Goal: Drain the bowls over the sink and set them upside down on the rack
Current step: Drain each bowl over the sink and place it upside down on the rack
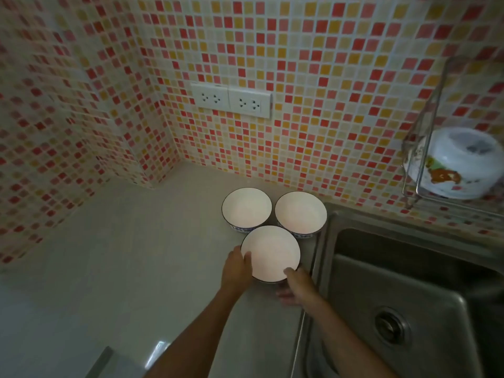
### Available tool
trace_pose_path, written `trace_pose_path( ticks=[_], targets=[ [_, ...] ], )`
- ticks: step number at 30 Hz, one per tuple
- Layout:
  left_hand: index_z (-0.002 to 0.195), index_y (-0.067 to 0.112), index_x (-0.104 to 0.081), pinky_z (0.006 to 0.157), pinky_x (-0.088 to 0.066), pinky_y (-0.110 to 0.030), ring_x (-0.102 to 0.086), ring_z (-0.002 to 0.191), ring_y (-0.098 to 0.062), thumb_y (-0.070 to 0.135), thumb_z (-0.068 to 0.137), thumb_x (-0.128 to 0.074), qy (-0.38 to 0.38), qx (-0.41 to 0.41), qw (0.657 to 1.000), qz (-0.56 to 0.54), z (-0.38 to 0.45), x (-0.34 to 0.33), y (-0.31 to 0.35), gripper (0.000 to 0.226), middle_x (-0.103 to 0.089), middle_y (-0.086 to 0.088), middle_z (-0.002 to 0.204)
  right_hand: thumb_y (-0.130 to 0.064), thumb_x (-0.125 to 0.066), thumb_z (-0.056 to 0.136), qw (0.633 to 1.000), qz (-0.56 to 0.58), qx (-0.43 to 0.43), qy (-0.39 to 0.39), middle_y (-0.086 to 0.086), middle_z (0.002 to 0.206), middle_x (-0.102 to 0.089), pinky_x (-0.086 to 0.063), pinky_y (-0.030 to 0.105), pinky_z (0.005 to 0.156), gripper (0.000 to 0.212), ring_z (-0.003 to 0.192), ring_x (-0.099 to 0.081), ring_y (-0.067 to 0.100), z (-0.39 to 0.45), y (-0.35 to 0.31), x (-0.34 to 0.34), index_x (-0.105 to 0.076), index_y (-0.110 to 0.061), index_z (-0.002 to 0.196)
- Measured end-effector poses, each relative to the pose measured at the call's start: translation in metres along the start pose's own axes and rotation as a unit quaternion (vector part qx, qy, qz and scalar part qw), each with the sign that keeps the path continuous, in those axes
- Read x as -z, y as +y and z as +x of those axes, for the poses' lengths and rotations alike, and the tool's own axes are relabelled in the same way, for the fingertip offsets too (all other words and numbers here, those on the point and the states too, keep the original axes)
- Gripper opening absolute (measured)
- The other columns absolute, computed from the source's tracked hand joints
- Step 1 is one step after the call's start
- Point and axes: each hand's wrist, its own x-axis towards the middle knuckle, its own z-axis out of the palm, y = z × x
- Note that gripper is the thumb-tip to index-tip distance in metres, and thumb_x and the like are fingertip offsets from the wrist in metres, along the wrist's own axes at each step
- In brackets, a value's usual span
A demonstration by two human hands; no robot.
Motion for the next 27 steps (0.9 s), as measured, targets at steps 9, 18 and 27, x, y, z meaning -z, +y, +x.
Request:
trace_pose_path(
  ticks=[9,18,27],
  targets=[
    [0.109,0.006,-0.057,0.087,-0.044,-0.037,-0.058,0.105,-0.036,0.030,0.101,-0.032,-0.049,-0.004,0.998,-0.028,-0.002,-0.001,0.014,0.035,-0.064,-0.020,0.110,-0.008,-0.039,0.092,0.999,0.040,0.006,0.000,0.018,0.076,-0.062,-0.055,0.035,0.052,0.029,0.056,-0.062,0.027,-0.028,0.017,0.022,-0.047,-0.004,0.120],
    [0.115,-0.001,-0.053,0.085,-0.047,-0.042,-0.060,0.103,-0.040,0.019,0.100,-0.034,-0.103,-0.155,0.982,0.042,-0.063,-0.052,0.076,0.031,-0.063,-0.023,0.114,-0.012,-0.057,0.085,0.991,0.132,0.030,0.017,0.018,0.108,-0.062,-0.060,0.041,0.064,0.047,0.091,-0.069,0.033,-0.086,0.053,0.121,-0.038,-0.016,0.128],
    [0.121,0.012,-0.055,0.086,-0.054,-0.037,-0.064,0.101,-0.028,0.040,0.100,-0.029,-0.192,-0.228,0.954,-0.026,-0.148,-0.139,0.129,0.045,-0.067,-0.013,0.115,-0.011,-0.055,0.078,0.923,0.380,0.058,0.016,0.014,0.113,-0.051,-0.055,0.049,0.083,0.032,0.098,-0.058,0.036,-0.127,0.118,0.233,-0.052,-0.017,0.109]
  ],
)
